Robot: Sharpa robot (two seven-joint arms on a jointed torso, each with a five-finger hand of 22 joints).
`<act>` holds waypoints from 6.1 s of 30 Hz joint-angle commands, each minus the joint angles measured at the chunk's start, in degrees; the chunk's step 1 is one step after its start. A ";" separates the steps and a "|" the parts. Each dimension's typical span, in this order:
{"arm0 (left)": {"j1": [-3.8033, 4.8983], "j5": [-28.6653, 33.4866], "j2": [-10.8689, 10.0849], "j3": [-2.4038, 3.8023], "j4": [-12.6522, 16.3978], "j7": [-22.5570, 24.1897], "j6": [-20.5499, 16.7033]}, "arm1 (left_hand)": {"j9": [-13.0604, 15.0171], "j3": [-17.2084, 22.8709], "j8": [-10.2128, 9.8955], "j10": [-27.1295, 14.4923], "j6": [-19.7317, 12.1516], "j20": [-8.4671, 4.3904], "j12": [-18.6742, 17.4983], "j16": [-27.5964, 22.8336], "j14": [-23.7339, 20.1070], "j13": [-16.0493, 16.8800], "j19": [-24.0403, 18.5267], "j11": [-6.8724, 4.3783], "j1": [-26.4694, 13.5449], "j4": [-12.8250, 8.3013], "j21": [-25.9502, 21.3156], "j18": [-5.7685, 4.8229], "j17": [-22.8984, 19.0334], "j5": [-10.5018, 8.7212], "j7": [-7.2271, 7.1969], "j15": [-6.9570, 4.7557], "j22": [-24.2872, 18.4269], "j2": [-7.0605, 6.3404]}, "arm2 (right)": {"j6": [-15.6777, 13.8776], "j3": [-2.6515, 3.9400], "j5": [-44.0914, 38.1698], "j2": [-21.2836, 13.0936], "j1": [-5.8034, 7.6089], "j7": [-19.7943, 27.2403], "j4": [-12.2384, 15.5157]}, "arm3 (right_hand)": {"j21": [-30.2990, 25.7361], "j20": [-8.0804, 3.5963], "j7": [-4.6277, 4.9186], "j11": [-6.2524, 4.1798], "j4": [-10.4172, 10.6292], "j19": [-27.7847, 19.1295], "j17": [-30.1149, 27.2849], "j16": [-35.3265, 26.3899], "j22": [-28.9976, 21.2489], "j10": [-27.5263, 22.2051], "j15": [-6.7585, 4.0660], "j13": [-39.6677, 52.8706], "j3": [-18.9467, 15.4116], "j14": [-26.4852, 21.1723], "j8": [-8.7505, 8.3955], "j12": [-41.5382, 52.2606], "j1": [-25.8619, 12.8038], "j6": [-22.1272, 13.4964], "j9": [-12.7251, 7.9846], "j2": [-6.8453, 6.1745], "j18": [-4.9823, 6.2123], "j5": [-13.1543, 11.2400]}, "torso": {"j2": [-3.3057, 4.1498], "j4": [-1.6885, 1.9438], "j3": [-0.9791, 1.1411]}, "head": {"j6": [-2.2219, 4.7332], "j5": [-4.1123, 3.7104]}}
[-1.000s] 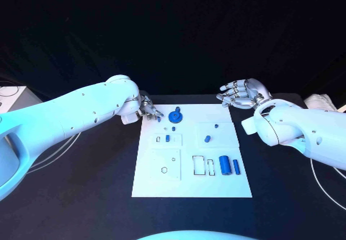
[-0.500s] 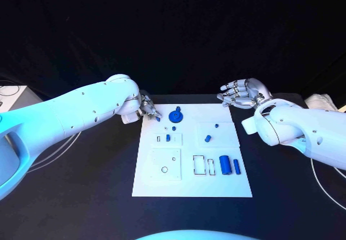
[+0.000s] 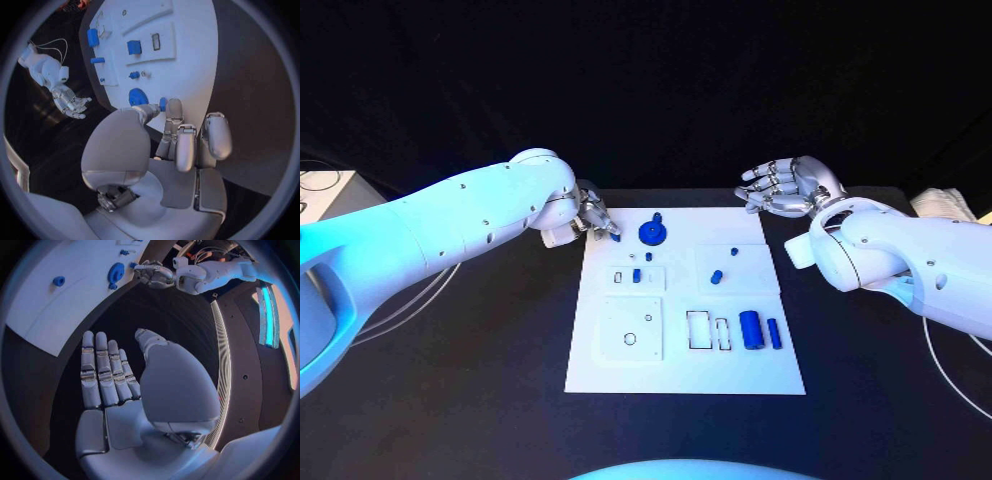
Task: Assemble the parts on the task board
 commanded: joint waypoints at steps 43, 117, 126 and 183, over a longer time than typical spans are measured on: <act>-0.11 -1.86 -11.78 -2.28 22.07 0.49 -6.02 | 3.02 15.68 2.70 9.54 5.48 -1.77 6.08 2.41 6.06 8.60 4.65 -2.23 -8.47 -15.00 3.41 -0.75 15.09 18.91 -2.20 -2.25 6.40 -5.22 | 0.89 0.00 0.00 -0.21 -0.21 0.46 -0.41 | 0.04 0.21 2.63 0.26 -0.06 -0.01 -0.09 -0.39 -0.17 0.01 0.05 -0.16 0.13 -0.10 0.36 0.14 -0.25 -0.24 -0.10 0.66 0.32 0.42 | -0.06 0.01 -0.03 | 0.26 0.97; -0.22 -5.23 -11.79 -4.36 24.10 -1.16 -2.03 | 3.06 15.82 2.69 9.84 5.69 -1.86 6.35 2.41 6.06 9.04 4.51 -2.32 -8.59 -15.43 3.35 -0.71 15.09 18.94 -2.30 -2.33 6.22 -5.41 | 0.87 0.00 0.00 -0.41 -0.34 0.42 -0.24 | 0.08 0.19 2.60 0.23 -0.06 0.11 -0.11 -0.47 -0.62 -0.02 0.03 -0.54 0.09 0.00 0.52 0.41 -0.44 -0.25 -0.18 0.69 0.33 0.69 | -0.07 0.02 0.03 | -1.11 1.19; -0.22 -5.23 -11.81 -4.36 24.12 -1.16 -1.93 | 3.06 15.82 2.69 9.84 5.69 -1.86 6.35 2.41 6.06 9.04 4.51 -2.32 -8.59 -15.43 3.35 -0.71 15.09 18.94 -2.30 -2.33 6.22 -5.41 | 0.86 0.00 0.00 -0.39 -0.34 0.44 -0.26 | 0.08 0.19 2.60 0.23 -0.06 0.11 -0.11 -0.47 -0.62 -0.02 0.03 -0.54 0.09 0.00 0.52 0.41 -0.44 -0.25 -0.18 0.69 0.33 0.69 | -0.06 0.05 0.04 | -1.14 1.16; -0.22 -4.99 -10.66 -5.47 23.27 -1.51 0.27 | 3.04 15.98 2.61 10.00 5.87 -1.91 6.46 2.41 6.06 9.25 4.52 -2.36 -8.71 -15.72 3.37 -0.72 15.09 18.92 -2.34 -2.37 6.28 -5.43 | 0.97 0.00 0.00 -0.26 -0.35 0.51 -0.42 | 0.08 0.19 2.60 0.23 -0.06 0.11 -0.11 -0.47 -0.62 -0.02 0.03 -0.54 0.09 0.00 0.52 0.41 -0.44 -0.25 -0.18 0.69 0.33 0.69 | -0.01 -0.10 0.12 | -1.72 1.25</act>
